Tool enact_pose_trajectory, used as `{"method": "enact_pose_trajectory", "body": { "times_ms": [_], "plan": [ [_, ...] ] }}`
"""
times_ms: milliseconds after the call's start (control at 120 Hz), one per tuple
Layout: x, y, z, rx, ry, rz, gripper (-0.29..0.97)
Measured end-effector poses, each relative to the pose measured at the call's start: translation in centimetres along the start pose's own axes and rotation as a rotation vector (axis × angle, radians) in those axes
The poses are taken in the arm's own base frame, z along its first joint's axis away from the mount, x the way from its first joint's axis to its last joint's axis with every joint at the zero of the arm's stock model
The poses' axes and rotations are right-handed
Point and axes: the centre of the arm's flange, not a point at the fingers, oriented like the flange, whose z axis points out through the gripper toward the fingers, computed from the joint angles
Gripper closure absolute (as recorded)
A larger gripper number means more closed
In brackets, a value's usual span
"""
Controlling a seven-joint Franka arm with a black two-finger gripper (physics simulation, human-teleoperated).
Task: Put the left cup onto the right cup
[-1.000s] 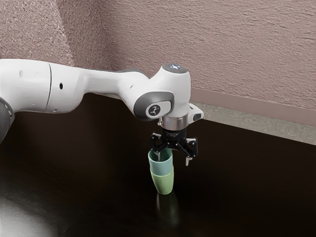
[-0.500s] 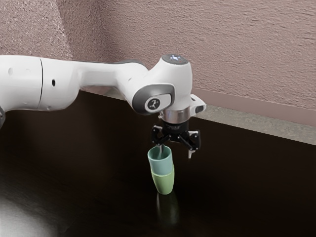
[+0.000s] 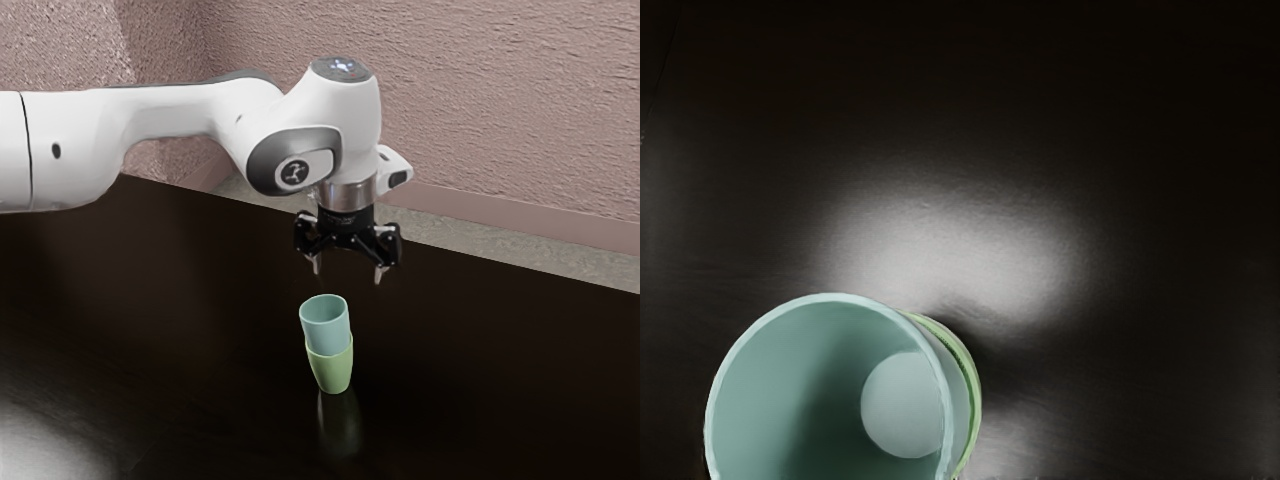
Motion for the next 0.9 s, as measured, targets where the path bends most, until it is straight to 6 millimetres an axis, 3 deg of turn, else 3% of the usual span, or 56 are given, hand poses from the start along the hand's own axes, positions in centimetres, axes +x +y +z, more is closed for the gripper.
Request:
{"method": "enact_pose_trajectory", "body": {
  "times_ms": [142, 283, 600, 758, 900],
  "plan": [
    [0.0, -1.6, -2.2, 0.014, 0.012, -0.012, 0.0],
    [1.8, -5.5, -3.1, 0.026, -0.004, -0.062, 0.0],
    [6.8, -18.4, -3.5, 0.029, -0.074, -0.18, 0.0],
    [7.9, -25.0, -4.3, 0.04, -0.093, -0.209, 0.0],
    [8.3, -29.7, -5.2, 0.045, -0.099, -0.214, 0.0]
  ]
}}
